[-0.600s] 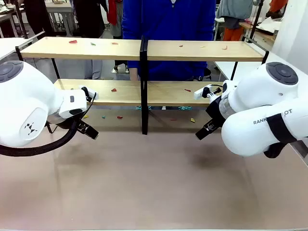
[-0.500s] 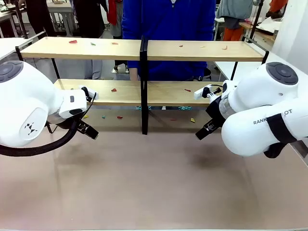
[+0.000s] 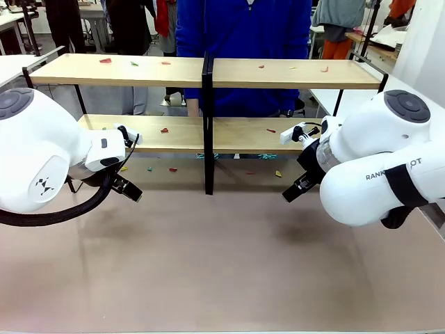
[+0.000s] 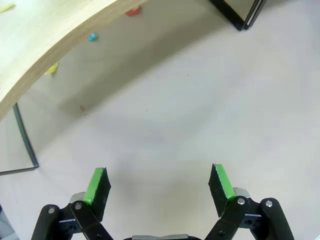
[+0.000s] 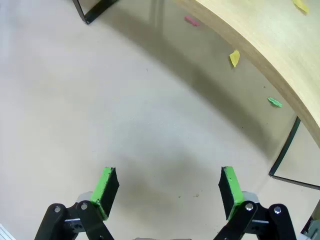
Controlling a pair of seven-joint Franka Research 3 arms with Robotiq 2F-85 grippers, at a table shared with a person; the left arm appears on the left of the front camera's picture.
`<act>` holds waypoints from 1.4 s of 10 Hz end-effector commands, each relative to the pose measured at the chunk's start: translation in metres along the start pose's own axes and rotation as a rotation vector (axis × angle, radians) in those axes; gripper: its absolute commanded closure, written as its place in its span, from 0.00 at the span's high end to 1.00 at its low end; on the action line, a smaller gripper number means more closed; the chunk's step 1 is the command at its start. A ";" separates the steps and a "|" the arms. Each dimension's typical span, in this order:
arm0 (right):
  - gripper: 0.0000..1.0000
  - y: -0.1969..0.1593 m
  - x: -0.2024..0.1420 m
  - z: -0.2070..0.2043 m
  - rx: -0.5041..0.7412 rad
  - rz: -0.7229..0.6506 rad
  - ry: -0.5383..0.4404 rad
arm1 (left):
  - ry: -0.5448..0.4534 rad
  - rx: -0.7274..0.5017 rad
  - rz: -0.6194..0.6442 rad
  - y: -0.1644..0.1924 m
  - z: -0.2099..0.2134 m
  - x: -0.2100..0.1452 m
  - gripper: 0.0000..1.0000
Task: Clean the shelves.
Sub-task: Pick up the Duster when the human hands it over.
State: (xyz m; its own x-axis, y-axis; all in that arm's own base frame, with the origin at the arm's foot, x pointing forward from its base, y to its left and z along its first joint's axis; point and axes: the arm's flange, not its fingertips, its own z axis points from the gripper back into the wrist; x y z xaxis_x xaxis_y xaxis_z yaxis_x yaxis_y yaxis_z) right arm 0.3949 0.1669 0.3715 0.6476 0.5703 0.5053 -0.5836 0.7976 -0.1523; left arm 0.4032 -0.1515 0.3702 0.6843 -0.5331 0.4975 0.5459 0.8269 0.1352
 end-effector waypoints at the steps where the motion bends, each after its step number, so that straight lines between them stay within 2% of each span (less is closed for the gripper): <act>1: 1.00 0.000 0.000 0.000 0.000 -0.001 0.000 | 0.000 0.000 -0.001 0.000 0.000 0.000 1.00; 4: 1.00 0.000 0.000 0.000 0.000 0.000 0.000 | 0.000 0.000 0.000 0.000 0.000 0.000 1.00; 5: 1.00 0.004 0.001 0.025 0.047 0.012 0.035 | 0.043 -0.139 -0.063 -0.005 0.030 0.000 1.00; 6: 1.00 0.003 -0.007 0.054 0.102 -0.014 0.045 | 0.029 -0.238 -0.095 -0.009 0.065 -0.011 1.00; 7: 1.00 0.001 -0.019 0.088 0.141 -0.087 0.064 | 0.096 -0.253 -0.042 -0.010 0.102 -0.021 1.00; 8: 1.00 0.003 -0.032 0.131 0.199 -0.145 0.025 | 0.077 -0.247 -0.035 -0.010 0.147 -0.041 1.00; 9: 1.00 0.004 -0.040 0.166 0.244 -0.200 -0.011 | -0.043 -0.282 -0.041 -0.002 0.183 -0.055 1.00; 10: 1.00 0.001 -0.048 0.203 0.186 -0.245 -0.066 | -0.180 -0.226 0.042 0.004 0.215 -0.072 1.00; 12: 1.00 0.001 -0.059 0.275 0.087 -0.154 -0.194 | -0.487 -0.158 0.102 0.027 0.275 -0.111 1.00; 14: 1.00 -0.010 -0.058 0.308 0.026 -0.168 -0.256 | -0.709 -0.108 0.158 0.040 0.303 -0.132 1.00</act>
State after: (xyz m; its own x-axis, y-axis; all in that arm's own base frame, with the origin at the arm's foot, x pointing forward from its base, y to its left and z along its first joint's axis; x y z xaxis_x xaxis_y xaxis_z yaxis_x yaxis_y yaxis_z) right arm 0.2143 0.0694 0.6233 0.5995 0.3560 0.7169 -0.5114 0.8594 0.0009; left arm 0.2173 0.0177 0.6652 0.3997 -0.1536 0.9037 0.5067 0.8586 -0.0782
